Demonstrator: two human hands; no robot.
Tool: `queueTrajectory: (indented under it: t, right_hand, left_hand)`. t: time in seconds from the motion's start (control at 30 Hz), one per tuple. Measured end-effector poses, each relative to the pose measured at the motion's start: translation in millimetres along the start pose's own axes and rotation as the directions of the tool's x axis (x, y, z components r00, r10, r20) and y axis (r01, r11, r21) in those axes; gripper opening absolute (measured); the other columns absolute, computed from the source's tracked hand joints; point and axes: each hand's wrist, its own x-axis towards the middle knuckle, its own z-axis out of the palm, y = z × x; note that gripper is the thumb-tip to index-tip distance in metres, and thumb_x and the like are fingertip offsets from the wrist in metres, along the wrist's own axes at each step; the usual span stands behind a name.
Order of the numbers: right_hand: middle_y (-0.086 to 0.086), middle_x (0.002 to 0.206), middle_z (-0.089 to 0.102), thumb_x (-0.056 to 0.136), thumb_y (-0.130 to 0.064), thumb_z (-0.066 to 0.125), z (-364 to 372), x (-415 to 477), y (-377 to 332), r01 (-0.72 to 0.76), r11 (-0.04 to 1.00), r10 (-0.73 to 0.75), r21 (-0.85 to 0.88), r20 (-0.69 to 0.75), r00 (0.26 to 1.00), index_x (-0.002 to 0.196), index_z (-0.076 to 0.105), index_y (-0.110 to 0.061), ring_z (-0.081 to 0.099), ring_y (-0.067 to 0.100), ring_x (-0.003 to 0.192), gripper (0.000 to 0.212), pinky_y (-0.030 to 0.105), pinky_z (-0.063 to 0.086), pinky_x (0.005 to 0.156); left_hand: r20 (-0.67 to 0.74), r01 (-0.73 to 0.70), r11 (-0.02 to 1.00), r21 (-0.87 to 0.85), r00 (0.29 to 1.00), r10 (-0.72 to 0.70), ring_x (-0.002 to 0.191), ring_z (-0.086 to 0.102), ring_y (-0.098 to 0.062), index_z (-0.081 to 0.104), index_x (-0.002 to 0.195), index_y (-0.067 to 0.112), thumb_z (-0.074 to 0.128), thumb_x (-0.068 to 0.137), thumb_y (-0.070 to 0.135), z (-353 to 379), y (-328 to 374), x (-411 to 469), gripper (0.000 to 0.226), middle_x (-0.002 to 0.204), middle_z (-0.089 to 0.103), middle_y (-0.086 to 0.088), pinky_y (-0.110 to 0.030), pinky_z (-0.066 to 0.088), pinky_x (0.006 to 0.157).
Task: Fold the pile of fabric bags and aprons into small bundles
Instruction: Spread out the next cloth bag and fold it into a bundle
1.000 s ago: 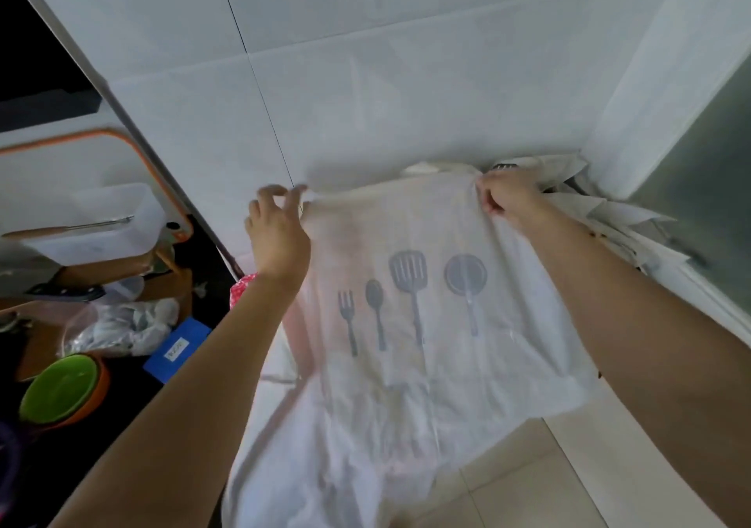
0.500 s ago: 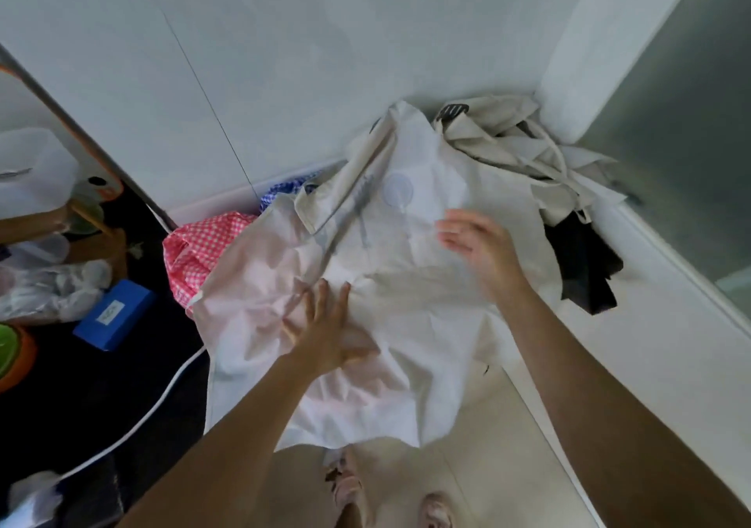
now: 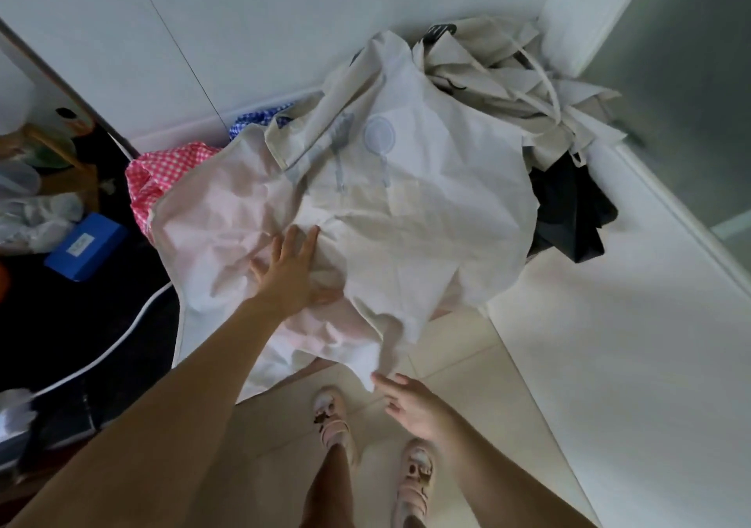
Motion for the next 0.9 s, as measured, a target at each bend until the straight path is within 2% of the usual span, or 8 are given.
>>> queueTrajectory:
  t: [0.07, 0.13, 0.27, 0.4, 0.53, 0.7, 0.8, 0.9]
  right_hand:
    - [-0.009, 0.065, 0.052, 0.056, -0.048, 0.085, 14, 5, -3, 0.015, 0.988, -0.021, 0.155, 0.038, 0.999, 0.102, 0.054, -0.012, 0.044, 0.003, 0.055, 0.066, 0.02, 0.037, 0.073]
    - [-0.01, 0.068, 0.06, 0.066, -0.037, 0.076, 29, 6, -7, 0.067, 0.934, -0.082, 0.35, 0.028, 0.996, 0.086, 0.055, -0.016, 0.05, 0.006, 0.069, 0.036, 0.025, 0.036, 0.087]
    - [0.007, 0.093, 0.062, 0.056, -0.022, 0.089, 40, 2, -6, 0.182, 0.706, -0.183, 0.684, -0.072, 0.98, 0.102, 0.063, -0.007, 0.055, 0.02, 0.094, 0.055, 0.034, 0.038, 0.098]
    - [0.011, 0.092, 0.074, 0.089, -0.024, 0.061, 26, -12, -1, 0.208, 0.53, -0.163, 0.823, -0.142, 0.976, 0.107, 0.064, -0.006, 0.071, 0.022, 0.087, 0.026, 0.033, 0.058, 0.074]
    - [0.006, 0.085, 0.074, 0.087, -0.014, 0.06, 11, -20, 8, 0.202, 0.579, -0.181, 0.79, -0.118, 0.976, 0.098, 0.066, -0.006, 0.072, 0.013, 0.071, 0.014, 0.023, 0.059, 0.061]
    - [0.007, 0.076, 0.073, 0.064, -0.004, 0.08, 0, -47, 12, 0.25, 0.611, -0.347, 0.751, -0.03, 0.937, 0.086, 0.069, -0.004, 0.07, 0.012, 0.065, 0.024, 0.022, 0.058, 0.06]
    - [0.01, 0.088, 0.074, 0.05, -0.007, 0.094, -4, -63, 13, 0.259, 0.6, -0.475, 0.757, 0.077, 0.876, 0.088, 0.075, -0.003, 0.072, 0.014, 0.077, 0.043, 0.024, 0.059, 0.068]
    - [0.01, 0.139, 0.053, 0.095, -0.03, 0.055, -12, -72, 17, 0.375, 0.55, -0.655, 0.746, 0.108, 0.748, 0.136, 0.05, -0.006, 0.049, 0.018, 0.129, 0.048, 0.027, 0.035, 0.111]
  left_hand:
    - [-0.03, -0.002, 0.999, -0.044, 1.0, 0.001, 0.147, -0.01, -0.03, -0.016, 0.148, 0.036, 0.064, 0.073, 0.066, 4, -5, 1, 0.114, 0.159, -0.016, 0.0, -0.068, 0.006, 0.109]
    - [-0.085, -0.022, 0.998, -0.067, 0.996, 0.016, 0.147, -0.008, -0.028, -0.009, 0.15, 0.035, 0.067, 0.077, 0.058, 6, -8, -1, 0.108, 0.16, -0.012, 0.001, -0.067, 0.006, 0.11]
    - [-0.204, -0.033, 0.995, -0.098, 0.979, 0.012, 0.145, 0.016, -0.029, 0.02, 0.151, 0.023, 0.071, 0.075, 0.054, 1, -5, -8, 0.097, 0.158, 0.015, -0.006, -0.056, 0.015, 0.113]
    - [-0.669, -0.353, 0.899, -0.261, 0.737, 0.095, 0.078, 0.061, -0.007, 0.069, 0.083, 0.01, 0.066, 0.083, 0.026, 5, 23, -60, 0.016, 0.085, 0.068, 0.002, -0.02, 0.049, 0.072]
    - [-0.011, 0.031, 0.458, -0.888, 0.996, -0.09, 0.039, 0.037, -0.008, 0.049, 0.046, 0.015, 0.055, 0.096, 0.024, 42, 61, -127, 0.052, 0.042, 0.046, 0.006, -0.021, 0.032, 0.047]
    - [0.689, 0.688, -0.046, -0.724, 0.717, -0.107, 0.04, 0.039, -0.014, 0.064, 0.066, 0.004, 0.033, 0.076, 0.08, 130, 59, -156, 0.083, 0.057, 0.056, -0.01, -0.021, 0.028, 0.039]
    - [0.689, 0.632, -0.376, -0.678, 0.725, -0.024, 0.062, 0.063, -0.021, 0.057, 0.116, 0.0, 0.018, 0.088, 0.075, 157, 70, -164, 0.089, 0.096, 0.066, -0.018, -0.027, 0.048, 0.055]
    - [0.62, 0.255, -0.851, -0.46, 0.778, -0.101, 0.096, 0.062, -0.024, 0.052, 0.118, 0.009, 0.044, 0.087, 0.067, 161, 70, -160, 0.066, 0.109, 0.058, -0.011, -0.035, 0.052, 0.085]
